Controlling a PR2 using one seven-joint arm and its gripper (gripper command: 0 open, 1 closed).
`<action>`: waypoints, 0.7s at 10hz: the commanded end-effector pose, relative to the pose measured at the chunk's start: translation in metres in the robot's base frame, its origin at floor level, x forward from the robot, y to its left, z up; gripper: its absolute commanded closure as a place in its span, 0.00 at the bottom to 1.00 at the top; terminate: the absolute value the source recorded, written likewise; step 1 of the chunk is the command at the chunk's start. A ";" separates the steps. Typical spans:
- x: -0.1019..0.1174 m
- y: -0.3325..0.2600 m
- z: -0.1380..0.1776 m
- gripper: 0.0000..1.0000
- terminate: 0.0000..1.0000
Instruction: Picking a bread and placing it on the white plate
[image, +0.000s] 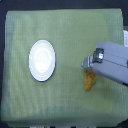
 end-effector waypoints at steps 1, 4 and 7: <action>-0.004 -0.011 -0.015 0.00 0.00; -0.007 -0.010 -0.019 0.00 0.00; -0.010 0.001 -0.009 1.00 0.00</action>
